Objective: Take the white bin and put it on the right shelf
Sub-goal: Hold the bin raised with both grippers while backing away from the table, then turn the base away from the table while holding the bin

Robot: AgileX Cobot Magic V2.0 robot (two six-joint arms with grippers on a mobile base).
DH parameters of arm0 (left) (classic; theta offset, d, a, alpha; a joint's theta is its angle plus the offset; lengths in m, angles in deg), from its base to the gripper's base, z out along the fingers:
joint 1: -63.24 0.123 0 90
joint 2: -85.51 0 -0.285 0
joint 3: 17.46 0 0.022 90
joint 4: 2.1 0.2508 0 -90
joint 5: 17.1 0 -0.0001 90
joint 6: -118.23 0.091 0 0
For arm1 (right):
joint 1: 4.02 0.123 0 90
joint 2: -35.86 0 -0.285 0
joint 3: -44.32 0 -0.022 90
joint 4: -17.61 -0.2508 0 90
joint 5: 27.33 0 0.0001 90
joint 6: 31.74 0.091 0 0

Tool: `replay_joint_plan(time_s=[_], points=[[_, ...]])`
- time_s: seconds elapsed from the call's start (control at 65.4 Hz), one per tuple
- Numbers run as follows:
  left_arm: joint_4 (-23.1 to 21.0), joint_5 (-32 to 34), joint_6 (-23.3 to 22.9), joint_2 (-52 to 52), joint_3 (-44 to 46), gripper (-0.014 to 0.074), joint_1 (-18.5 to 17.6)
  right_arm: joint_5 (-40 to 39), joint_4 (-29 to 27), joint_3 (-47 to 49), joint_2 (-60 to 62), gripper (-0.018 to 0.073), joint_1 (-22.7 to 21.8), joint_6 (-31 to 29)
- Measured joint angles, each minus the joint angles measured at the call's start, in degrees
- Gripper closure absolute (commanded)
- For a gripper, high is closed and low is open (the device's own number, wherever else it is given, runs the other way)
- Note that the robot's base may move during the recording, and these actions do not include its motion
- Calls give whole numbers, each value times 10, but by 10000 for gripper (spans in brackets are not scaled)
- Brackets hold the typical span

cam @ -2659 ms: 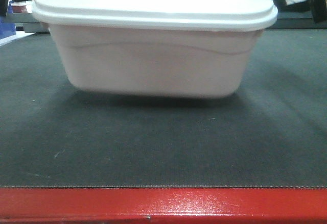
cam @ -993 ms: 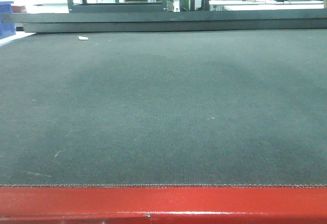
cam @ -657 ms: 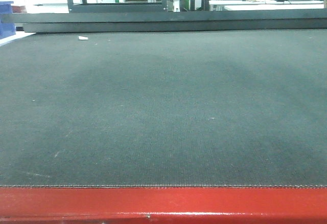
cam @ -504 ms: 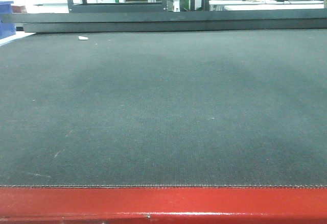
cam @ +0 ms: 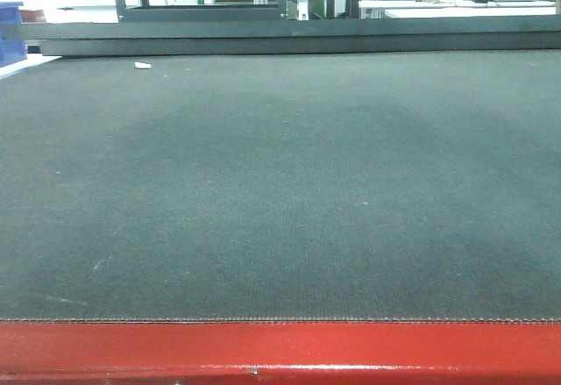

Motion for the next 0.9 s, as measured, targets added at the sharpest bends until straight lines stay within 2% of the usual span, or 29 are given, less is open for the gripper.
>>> replay_joint_plan(time_s=[0.902], points=[[2, -1, 0, 0, 0, 722, 0, 0, 0, 0, 0, 487, 0, 0]])
